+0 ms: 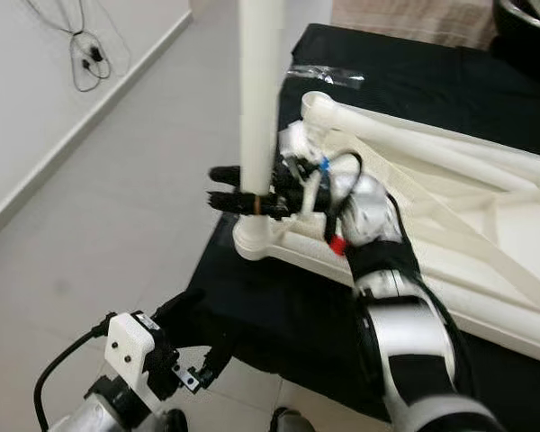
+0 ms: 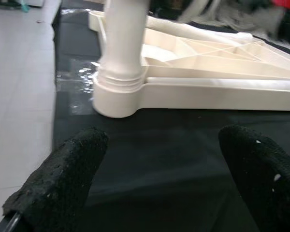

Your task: Building children table

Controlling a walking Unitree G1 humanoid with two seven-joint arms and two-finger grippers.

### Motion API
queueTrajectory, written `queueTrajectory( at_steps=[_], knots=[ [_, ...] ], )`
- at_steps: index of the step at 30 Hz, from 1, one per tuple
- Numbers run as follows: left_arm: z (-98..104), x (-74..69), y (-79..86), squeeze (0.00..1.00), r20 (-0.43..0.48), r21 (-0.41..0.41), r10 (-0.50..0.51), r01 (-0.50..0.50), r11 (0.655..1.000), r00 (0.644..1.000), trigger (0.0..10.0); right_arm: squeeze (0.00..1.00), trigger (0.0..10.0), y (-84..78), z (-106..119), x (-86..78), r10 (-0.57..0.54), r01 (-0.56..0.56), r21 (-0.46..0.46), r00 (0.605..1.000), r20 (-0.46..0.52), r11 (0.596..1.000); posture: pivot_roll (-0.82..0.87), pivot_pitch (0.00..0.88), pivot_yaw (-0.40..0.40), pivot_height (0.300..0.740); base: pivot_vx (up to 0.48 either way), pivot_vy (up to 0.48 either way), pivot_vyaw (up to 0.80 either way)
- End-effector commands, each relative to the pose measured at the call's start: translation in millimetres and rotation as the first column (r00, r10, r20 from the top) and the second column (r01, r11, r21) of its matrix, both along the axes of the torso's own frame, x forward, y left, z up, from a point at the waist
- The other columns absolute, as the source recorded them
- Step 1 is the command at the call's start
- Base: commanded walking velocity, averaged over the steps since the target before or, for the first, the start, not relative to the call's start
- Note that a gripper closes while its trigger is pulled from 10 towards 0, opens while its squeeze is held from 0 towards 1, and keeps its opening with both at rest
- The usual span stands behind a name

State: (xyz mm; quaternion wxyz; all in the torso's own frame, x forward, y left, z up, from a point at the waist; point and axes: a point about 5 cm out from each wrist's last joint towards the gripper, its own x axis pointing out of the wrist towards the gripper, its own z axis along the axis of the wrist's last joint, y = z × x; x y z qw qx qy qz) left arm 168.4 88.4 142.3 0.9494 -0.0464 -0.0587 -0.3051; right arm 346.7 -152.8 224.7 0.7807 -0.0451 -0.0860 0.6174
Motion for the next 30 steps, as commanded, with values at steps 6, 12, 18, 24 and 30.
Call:
queueTrajectory(
  at_steps=[6, 12, 18, 24, 30],
  knots=[
    [-8.8, 6.5, 9.4, 0.00, -0.022, 0.043, -0.016, 0.017, 0.999, 1.000, 10.0, 0.00, 0.0, -4.2, -136.5, -88.9, -0.909, 0.838, -0.366, 0.325, -0.262, 0.405, 0.17, 0.191, -0.002, 0.740, 0.000, 0.000, 0.00],
    [-13.2, 13.6, 11.4, 0.00, -0.026, 0.043, -0.026, 0.027, 0.999, 0.999, 10.0, 0.00, 0.0, -10.3, -111.9, -52.8, -0.895, 0.870, -0.215, 0.425, -0.134, 0.444, 0.12, 0.138, 0.007, 0.740, 0.000, 0.000, 0.00],
    [-13.6, 17.0, 12.9, 0.00, -0.022, 0.046, -0.020, 0.021, 0.999, 1.000, 10.0, 0.00, 7.3, -9.7, -109.1, -44.6, -0.893, 0.873, -0.191, 0.428, -0.142, 0.449, 0.11, 0.130, 0.015, 0.740, 0.000, 0.000, 0.00],
    [-13.5, 19.6, 14.3, 0.00, -0.018, 0.043, -0.017, 0.018, 0.999, 1.000, 10.0, 1.00, 10.0, 23.1, -67.8, -48.7, -0.688, 0.708, -0.017, 0.680, -0.255, 0.706, 0.10, 0.129, 0.016, 0.740, 0.000, 0.000, 0.00],
    [-13.3, 17.2, 11.1, 0.00, -0.020, 0.033, -0.030, 0.031, 0.999, 0.999, 10.0, 0.97, 10.0, 5.9, -33.5, -32.6, -0.294, 0.298, 0.019, 0.947, -0.128, 0.954, 0.12, 0.140, 0.007, 0.740, 0.000, 0.000, 0.00]
  ],
)
